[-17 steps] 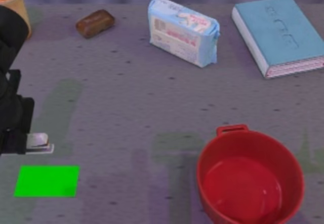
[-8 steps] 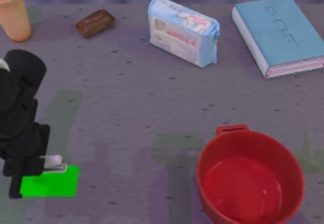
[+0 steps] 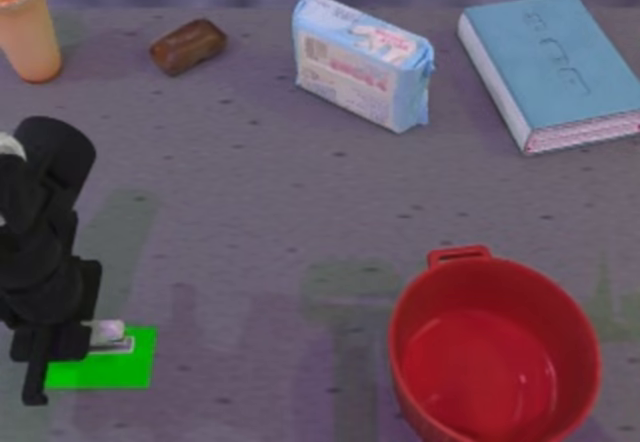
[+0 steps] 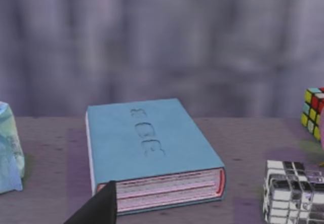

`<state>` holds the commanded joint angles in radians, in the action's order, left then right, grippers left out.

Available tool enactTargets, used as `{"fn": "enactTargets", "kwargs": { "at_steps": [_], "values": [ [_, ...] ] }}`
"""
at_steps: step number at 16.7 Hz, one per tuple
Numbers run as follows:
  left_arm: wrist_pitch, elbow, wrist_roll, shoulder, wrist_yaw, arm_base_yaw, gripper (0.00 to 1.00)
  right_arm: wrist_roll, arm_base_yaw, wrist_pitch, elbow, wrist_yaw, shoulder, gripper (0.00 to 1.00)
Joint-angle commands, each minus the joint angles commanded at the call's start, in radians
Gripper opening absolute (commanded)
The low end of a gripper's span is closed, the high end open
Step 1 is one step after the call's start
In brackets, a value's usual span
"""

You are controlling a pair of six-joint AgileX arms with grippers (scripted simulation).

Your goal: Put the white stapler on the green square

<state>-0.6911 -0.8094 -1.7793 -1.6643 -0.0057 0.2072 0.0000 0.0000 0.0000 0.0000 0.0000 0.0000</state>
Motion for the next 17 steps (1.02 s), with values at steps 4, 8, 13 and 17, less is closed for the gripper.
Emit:
{"fn": "enactTargets", "kwargs": {
  "at_steps": [4, 8, 13, 17],
  "values": [
    [0.0, 0.0, 0.0, 0.0, 0.0, 0.0, 0.45, 0.0, 0.0, 0.0, 0.0, 0.0, 0.0, 1.0],
    [0.0, 0.0, 0.0, 0.0, 0.0, 0.0, 0.75, 0.0, 0.0, 0.0, 0.0, 0.0, 0.0, 1.0],
    [0.0, 0.0, 0.0, 0.0, 0.0, 0.0, 1.0, 0.0, 0.0, 0.0, 0.0, 0.0, 0.0, 1.0],
    [0.0, 0.0, 0.0, 0.0, 0.0, 0.0, 1.0, 0.0, 0.0, 0.0, 0.0, 0.0, 0.0, 1.0]
  ]
}}
